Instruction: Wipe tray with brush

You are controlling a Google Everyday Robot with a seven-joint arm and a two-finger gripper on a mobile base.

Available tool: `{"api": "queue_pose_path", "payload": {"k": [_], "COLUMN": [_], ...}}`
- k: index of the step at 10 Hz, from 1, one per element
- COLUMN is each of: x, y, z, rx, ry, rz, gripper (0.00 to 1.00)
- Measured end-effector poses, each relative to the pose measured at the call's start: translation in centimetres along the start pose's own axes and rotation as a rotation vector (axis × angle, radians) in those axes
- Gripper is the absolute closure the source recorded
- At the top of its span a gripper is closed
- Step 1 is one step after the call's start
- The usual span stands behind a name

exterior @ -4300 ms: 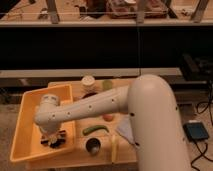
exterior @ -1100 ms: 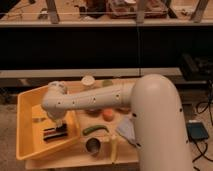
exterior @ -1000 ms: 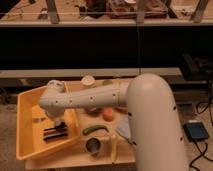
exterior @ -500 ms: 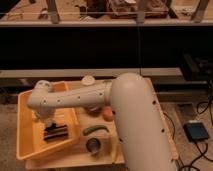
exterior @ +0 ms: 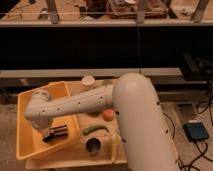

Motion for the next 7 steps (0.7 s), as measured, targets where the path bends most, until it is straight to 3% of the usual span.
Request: {"api": "queue_pose_path", "payload": {"k": [5, 7], "x": [-3.3, -2.8], "y": [6.3, 8.0], "z": [-3.3, -3.6], "rx": [-0.075, -0.091], "ry": [0.041, 0.050], "rz": [0.100, 0.118], "gripper": [0.90, 0.90]}}
